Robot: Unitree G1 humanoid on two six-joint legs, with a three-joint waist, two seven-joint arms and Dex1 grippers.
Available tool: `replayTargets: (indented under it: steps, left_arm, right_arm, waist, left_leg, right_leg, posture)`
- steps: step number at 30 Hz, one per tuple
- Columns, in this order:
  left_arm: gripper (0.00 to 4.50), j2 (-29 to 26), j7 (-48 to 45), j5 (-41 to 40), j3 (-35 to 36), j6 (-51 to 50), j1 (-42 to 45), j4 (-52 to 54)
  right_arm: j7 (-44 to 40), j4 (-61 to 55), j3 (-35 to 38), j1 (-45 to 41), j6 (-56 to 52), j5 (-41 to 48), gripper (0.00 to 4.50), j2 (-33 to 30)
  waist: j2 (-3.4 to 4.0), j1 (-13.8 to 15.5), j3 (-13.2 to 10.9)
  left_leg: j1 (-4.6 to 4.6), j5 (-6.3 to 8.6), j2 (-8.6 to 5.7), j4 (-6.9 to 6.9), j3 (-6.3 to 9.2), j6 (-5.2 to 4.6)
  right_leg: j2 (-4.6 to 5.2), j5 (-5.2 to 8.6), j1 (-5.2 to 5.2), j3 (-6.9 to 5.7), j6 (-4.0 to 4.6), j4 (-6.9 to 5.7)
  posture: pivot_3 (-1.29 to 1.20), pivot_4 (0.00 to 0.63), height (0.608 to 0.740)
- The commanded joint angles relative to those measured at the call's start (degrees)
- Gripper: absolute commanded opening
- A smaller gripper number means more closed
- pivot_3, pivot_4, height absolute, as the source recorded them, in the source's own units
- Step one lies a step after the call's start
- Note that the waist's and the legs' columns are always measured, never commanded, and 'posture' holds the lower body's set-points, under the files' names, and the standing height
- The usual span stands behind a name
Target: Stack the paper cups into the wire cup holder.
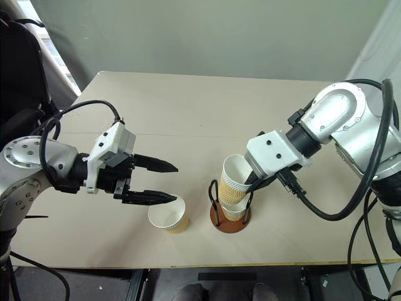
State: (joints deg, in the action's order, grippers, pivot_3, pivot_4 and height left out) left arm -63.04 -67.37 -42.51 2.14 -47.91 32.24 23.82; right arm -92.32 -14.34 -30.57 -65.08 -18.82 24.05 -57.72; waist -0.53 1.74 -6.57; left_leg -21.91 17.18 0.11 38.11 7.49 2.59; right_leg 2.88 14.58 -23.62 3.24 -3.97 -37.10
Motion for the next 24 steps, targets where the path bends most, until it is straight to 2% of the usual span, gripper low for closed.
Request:
replayTargets:
  steps: [1,10,11,13,15,19,24]
  left_arm:
    - [3.72,-0.3,0.3,-0.3,2.6,0.9,-0.3,1.5]
    - [3.72,-0.3,0.7,-0.5,3.4,0.9,-1.2,2.2]
    - [3.72,-0.3,0.6,-0.6,3.4,0.8,-1.1,2.2]
    - [3.72,-0.4,0.6,-0.6,3.3,0.8,-1.0,2.2]
    - [3.72,-0.7,0.2,-0.5,3.2,0.7,-0.9,2.1]
    - [3.72,-1.4,-1.2,0.5,2.0,1.2,0.2,0.9]
    - [3.72,-2.7,-3.6,3.0,-0.4,2.1,1.9,-1.2]
  right_arm:
    - [-0.2,-1.6,-0.5,-1.6,1.6,0.1,0.02,-1.2]
    - [-0.2,-0.2,-2.1,-2.6,3.6,-2.5,0.02,-0.6]
    - [-0.2,0.0,-2.1,-2.7,3.5,-2.7,0.18,-0.4]
    - [-0.2,0.1,-2.1,-2.7,3.4,-3.0,0.58,0.1]
    - [-0.2,0.4,-1.4,-2.6,3.0,-3.8,1.22,0.8]
    - [-0.2,1.4,1.6,-2.2,0.3,-5.2,2.69,1.6]
    - [1.9,1.9,10.3,1.6,-7.6,-1.7,4.46,-1.6]
  waist:
    - [0.0,0.0,0.0]
    - [0.0,0.0,0.0]
    - [0.0,0.0,0.0]
    - [0.0,0.0,0.0]
    - [0.0,0.0,0.0]
    - [0.0,0.0,0.0]
    - [-0.01,0.4,0.0]
  left_leg:
    - [0.0,0.0,0.0,0.0,0.0,0.0]
    - [0.0,0.0,0.0,0.0,0.0,-0.01]
    - [0.0,0.0,0.0,0.0,0.0,0.0]
    - [0.0,0.0,0.0,0.0,0.0,0.0]
    - [0.0,0.0,0.0,0.0,0.0,-0.01]
    - [0.0,0.0,0.0,0.0,0.01,0.0]
    - [-0.04,0.0,-0.02,0.0,0.04,-0.01]
  right_leg:
    - [0.0,0.0,0.0,0.0,0.0,0.0]
    - [0.01,0.0,0.0,0.0,0.01,0.0]
    - [0.01,0.0,0.0,0.0,0.01,0.0]
    - [0.01,0.0,0.0,0.0,0.01,0.0]
    - [0.01,0.0,0.0,0.0,0.01,-0.01]
    - [0.01,0.0,0.0,0.0,0.01,-0.01]
    - [0.02,-0.01,0.03,0.0,0.02,0.01]
  posture:
    - [0.0,0.15,0.74]
    - [0.0,0.15,0.74]
    - [0.0,0.15,0.74]
    - [0.0,0.15,0.74]
    - [0.0,0.15,0.74]
    - [0.0,0.15,0.74]
    - [0.0,0.15,0.74]
